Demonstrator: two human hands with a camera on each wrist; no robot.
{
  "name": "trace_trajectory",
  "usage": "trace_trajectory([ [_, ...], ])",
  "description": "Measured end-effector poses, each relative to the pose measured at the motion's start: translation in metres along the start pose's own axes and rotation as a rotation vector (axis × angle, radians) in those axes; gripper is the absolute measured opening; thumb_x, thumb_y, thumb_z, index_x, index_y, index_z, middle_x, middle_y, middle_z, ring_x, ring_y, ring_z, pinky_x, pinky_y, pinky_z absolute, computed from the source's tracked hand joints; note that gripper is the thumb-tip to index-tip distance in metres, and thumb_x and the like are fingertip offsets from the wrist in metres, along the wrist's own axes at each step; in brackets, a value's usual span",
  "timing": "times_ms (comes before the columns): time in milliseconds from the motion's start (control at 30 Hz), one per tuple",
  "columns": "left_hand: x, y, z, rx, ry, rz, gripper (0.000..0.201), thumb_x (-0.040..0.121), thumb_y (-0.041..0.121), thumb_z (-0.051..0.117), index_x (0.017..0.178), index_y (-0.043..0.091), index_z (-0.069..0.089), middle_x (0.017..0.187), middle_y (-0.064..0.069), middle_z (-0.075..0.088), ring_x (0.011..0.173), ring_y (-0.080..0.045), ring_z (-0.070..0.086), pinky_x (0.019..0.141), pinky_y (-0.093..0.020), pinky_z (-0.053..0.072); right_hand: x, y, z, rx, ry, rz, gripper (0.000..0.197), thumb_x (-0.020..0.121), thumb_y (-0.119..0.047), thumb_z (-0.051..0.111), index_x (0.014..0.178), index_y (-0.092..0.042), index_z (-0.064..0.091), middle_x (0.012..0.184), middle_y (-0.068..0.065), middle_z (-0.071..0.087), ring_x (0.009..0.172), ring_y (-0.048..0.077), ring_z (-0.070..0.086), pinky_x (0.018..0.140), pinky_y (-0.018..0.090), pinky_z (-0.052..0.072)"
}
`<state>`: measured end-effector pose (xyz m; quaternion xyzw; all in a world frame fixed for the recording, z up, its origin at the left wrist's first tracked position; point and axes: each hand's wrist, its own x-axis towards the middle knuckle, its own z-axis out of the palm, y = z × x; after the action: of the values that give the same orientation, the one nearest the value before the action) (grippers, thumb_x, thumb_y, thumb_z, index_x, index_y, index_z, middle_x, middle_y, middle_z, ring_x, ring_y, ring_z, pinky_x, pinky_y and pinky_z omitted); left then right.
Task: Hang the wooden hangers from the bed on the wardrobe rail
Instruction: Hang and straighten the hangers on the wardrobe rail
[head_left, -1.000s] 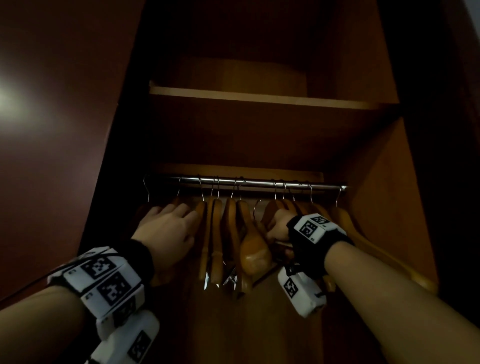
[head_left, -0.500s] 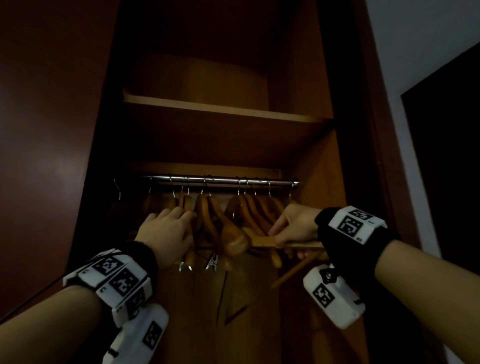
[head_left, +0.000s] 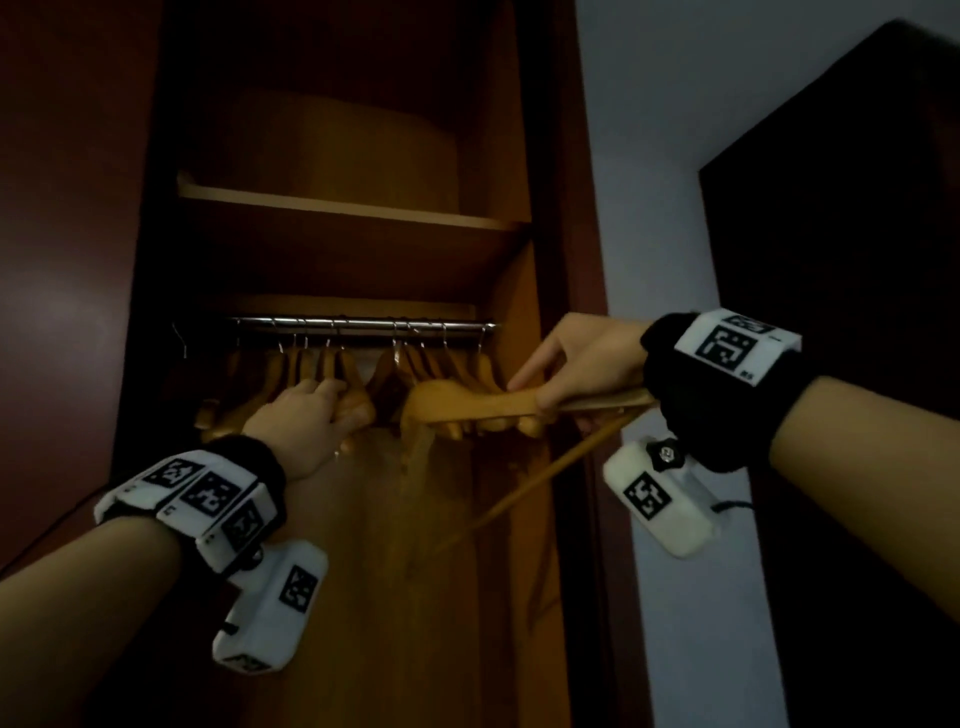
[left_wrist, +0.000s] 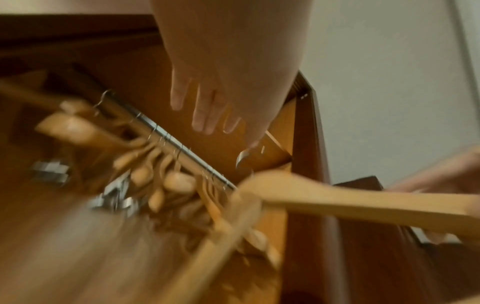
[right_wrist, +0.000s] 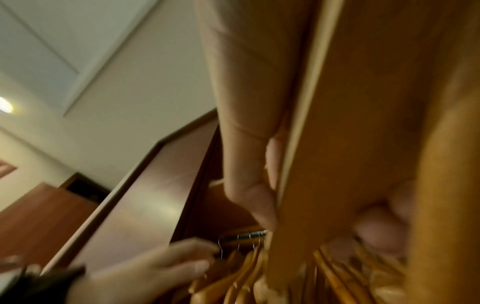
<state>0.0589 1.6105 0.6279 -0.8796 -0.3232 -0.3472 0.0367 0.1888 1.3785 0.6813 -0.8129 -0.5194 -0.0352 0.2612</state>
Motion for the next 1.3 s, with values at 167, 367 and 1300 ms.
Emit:
trace_trajectory([
  [167, -0.049, 0.043, -0.010, -0.377, -0.137, -0.002, 0.076, 0.085, 0.058, 0.038, 0.145, 0.014, 0.028, 0.145, -0.013, 0.040, 0.130, -0.031, 0.041, 0.107, -0.040, 0.031, -0.070, 0.034, -0.022, 0.078, -0.018, -0.139, 0.041, 0.082, -0.009, 0.067, 0.119, -0.027, 0.065, 0.079, 0.002, 0.074, 0.063, 0.019, 0.062, 0.074, 0.039, 0.056],
  [367, -0.077, 0.041, -0.022, -1.026, -0.486, -0.121, 0.108, 0.035, 0.051, 0.091, 0.123, 0.000, 0.053, 0.089, -0.015, 0.072, 0.078, -0.027, 0.070, 0.073, -0.037, 0.057, -0.112, 0.066, -0.032, 0.214, -0.181, -0.214, 0.044, 0.087, -0.002, 0.060, 0.123, -0.028, 0.060, 0.099, 0.013, 0.072, 0.073, 0.024, 0.064, 0.081, 0.045, 0.056],
  [1300, -0.095, 0.084, -0.097, -1.556, -0.102, -0.203, 0.016, 0.093, -0.004, 0.045, 0.106, 0.003, 0.050, 0.090, -0.016, 0.057, 0.088, -0.031, 0.058, 0.071, -0.045, 0.048, -0.111, -0.021, 0.068, -0.124, -0.005, -0.330, 0.091, 0.090, -0.037, 0.058, 0.145, -0.046, -0.014, 0.153, -0.001, 0.018, 0.129, 0.026, 0.042, 0.101, 0.040, 0.045],
])
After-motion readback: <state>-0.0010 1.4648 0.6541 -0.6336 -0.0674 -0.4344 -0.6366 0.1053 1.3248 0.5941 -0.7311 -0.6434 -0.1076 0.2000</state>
